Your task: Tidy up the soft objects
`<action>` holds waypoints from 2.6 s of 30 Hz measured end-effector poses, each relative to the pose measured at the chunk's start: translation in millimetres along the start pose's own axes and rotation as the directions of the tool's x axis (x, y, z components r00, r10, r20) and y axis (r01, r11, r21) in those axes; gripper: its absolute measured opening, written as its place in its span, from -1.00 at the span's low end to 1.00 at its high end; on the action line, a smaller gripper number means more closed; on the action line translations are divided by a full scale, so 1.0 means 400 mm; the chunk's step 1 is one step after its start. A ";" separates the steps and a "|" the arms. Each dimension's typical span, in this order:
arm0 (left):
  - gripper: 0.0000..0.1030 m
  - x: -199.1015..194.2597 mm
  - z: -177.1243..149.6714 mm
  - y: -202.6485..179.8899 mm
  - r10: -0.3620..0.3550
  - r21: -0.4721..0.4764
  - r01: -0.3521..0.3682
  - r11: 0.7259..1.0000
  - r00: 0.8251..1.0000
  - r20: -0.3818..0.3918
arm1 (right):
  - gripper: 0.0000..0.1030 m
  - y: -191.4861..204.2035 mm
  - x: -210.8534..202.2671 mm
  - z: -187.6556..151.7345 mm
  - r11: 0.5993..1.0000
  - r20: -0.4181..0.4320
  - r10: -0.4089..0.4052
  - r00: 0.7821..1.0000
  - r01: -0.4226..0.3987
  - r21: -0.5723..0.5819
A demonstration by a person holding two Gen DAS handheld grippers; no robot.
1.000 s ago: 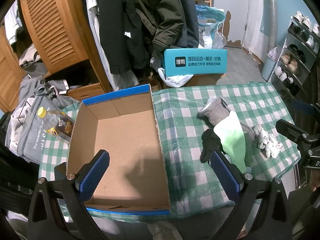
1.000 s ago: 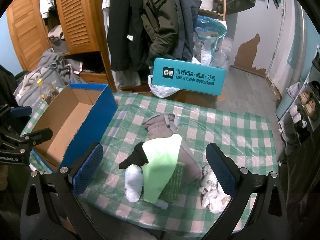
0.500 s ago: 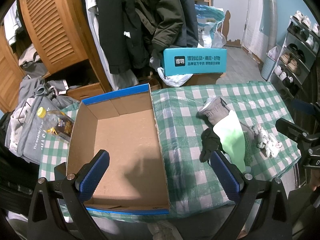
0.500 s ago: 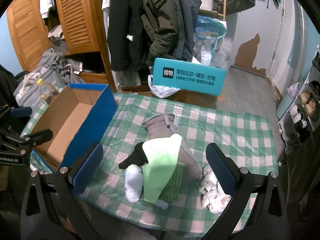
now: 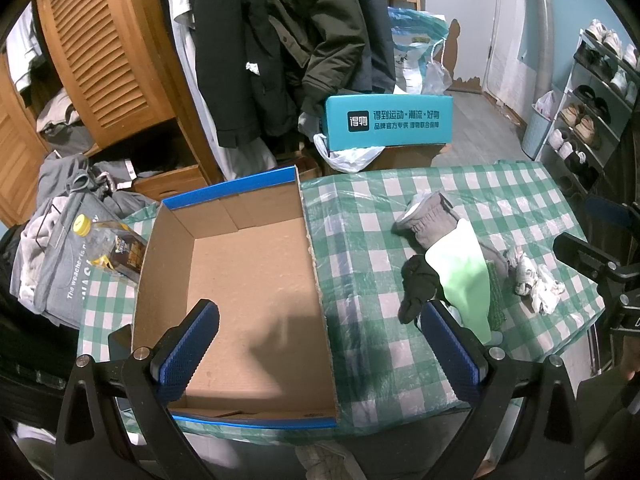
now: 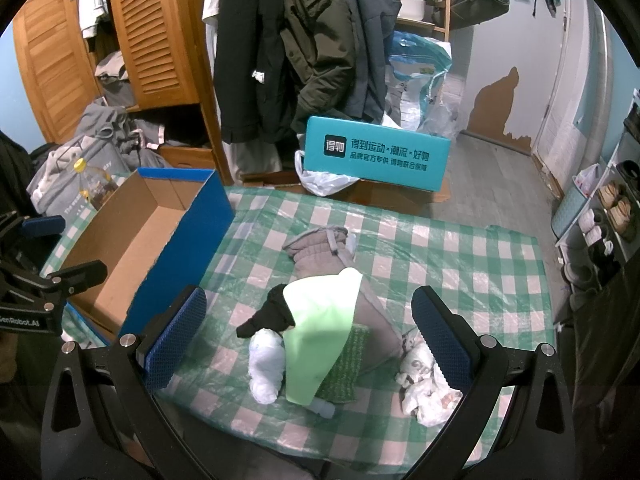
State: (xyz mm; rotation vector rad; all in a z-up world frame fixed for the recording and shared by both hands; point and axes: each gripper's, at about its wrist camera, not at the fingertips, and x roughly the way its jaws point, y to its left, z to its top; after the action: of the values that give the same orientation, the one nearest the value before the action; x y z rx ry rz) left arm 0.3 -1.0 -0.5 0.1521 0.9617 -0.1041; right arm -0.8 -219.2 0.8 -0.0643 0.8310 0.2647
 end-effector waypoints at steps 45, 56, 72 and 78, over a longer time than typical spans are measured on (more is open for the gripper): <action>0.98 0.117 -0.009 -0.106 -0.048 0.019 0.051 0.998 0.985 -0.167 | 0.96 -0.128 0.039 -0.057 0.998 -0.072 -0.060 0.996 0.061 0.019; 0.98 0.212 -0.016 -0.181 -0.083 0.027 0.094 0.995 0.958 -0.276 | 0.96 -0.235 0.119 -0.121 0.990 -0.183 -0.106 0.977 0.121 0.069; 0.98 0.337 -0.038 -0.248 -0.106 0.019 0.122 0.992 0.919 -0.380 | 0.95 -0.315 0.217 -0.181 0.987 -0.276 -0.114 0.954 0.140 0.076; 0.98 0.366 -0.050 -0.268 -0.108 0.020 0.127 0.992 0.908 -0.406 | 0.95 -0.333 0.268 -0.212 0.987 -0.330 -0.117 0.937 0.148 0.070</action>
State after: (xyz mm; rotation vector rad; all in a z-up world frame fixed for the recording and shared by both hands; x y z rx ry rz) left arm 50.7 -106.0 -141.1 0.1612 1.3845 -0.2116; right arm 41.3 -338.9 -141.7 -0.0776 1.1623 0.0866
